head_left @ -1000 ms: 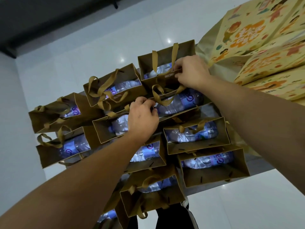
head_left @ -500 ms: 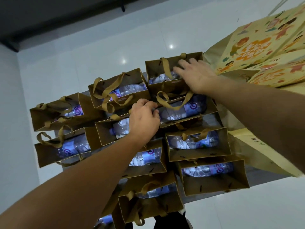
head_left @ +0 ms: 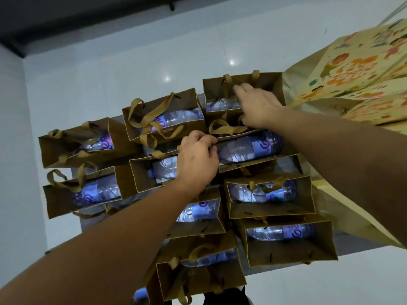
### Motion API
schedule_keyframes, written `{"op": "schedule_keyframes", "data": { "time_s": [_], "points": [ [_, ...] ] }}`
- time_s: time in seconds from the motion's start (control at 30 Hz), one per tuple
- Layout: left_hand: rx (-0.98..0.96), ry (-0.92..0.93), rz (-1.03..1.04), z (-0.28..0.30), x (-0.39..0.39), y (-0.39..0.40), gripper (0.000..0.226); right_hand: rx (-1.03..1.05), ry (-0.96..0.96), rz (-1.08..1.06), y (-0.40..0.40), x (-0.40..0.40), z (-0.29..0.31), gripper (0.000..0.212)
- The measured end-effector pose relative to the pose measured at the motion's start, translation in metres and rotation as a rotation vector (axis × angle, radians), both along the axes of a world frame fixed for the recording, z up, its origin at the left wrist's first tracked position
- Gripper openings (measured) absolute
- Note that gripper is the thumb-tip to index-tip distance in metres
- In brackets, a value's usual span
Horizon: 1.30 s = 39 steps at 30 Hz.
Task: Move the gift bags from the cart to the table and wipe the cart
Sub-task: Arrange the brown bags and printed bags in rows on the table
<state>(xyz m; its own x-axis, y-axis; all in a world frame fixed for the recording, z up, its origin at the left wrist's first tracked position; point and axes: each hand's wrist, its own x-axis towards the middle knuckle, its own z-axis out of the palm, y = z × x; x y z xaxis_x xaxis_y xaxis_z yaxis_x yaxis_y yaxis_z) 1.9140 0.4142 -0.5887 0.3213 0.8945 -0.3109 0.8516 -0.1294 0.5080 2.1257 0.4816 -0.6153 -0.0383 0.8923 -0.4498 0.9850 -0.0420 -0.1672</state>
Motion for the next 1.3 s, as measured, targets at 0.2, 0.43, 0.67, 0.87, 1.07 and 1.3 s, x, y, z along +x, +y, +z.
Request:
{"op": "schedule_keyframes", "data": {
  "time_s": [0.2,0.43,0.67,0.87,1.07,1.3],
  "points": [
    [-0.024,0.017,-0.042,-0.002,-0.004,0.003,0.028,-0.15,-0.086,0.014,0.011,-0.008,0.017,0.014],
    [-0.127,0.024,-0.079,0.01,-0.002,0.005,0.033,-0.017,-0.101,-0.034,-0.001,-0.003,0.04,0.007],
    [-0.176,0.119,-0.112,0.04,0.004,0.008,0.034,0.267,0.486,-0.548,-0.006,-0.006,0.083,0.018],
    [-0.133,0.115,-0.106,0.095,-0.013,0.02,0.035,0.281,0.543,-0.59,-0.004,-0.009,0.142,0.025],
    [-0.055,0.072,-0.005,0.164,-0.027,0.032,0.034,0.425,0.597,-0.516,-0.016,-0.033,0.229,0.025],
    [-0.017,-0.218,0.238,0.247,-0.045,0.027,0.048,0.519,0.779,-0.497,-0.061,-0.096,0.341,0.02]
  ]
}}
